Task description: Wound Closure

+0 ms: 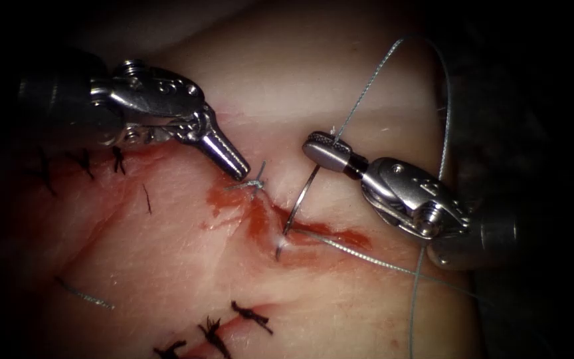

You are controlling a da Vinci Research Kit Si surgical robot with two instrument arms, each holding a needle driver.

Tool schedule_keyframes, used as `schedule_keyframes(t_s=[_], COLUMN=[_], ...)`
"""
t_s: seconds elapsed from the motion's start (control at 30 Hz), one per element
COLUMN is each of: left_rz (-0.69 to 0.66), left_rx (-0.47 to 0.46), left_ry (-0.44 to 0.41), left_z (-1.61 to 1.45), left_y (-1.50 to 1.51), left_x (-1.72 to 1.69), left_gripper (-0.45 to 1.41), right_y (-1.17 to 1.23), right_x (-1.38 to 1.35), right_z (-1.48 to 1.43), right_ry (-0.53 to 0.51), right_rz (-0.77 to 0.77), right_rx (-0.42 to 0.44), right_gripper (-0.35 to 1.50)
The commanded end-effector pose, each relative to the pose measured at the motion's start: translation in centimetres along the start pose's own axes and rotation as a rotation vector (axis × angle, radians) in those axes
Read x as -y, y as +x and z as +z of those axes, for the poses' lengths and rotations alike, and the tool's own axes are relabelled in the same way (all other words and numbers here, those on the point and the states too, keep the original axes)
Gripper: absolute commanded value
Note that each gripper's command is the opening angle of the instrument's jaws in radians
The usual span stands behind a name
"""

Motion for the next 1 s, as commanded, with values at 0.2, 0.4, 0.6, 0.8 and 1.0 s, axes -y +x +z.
schedule_keyframes(t_s=[0.2,0.4,0.6,0.8,1.0], left_rz=[0.294,0.415,0.496,0.670,0.770], left_rx=[-0.011,0.011,0.105,0.123,0.132], left_ry=[0.037,0.047,0.109,0.112,0.128], left_z=[0.11,0.31,0.49,0.55,0.76], left_y=[-0.28,-0.41,-0.32,-0.30,-0.26], left_x=[-0.07,0.07,0.17,0.18,0.17], left_gripper=[-0.37,1.21,1.40,1.29,1.04], right_y=[-0.08,-0.11,-0.22,-0.26,-0.26], right_x=[0.02,0.02,0.00,-0.01,-0.03], right_z=[0.07,0.08,0.11,0.12,0.12], right_ry=[0.012,0.013,-0.015,-0.039,-0.072], right_rz=[0.115,0.272,0.493,0.578,0.660], right_rx=[0.006,-0.002,-0.034,-0.063,-0.096], right_gripper=[-0.35,-0.35,-0.35,-0.35,-0.35])
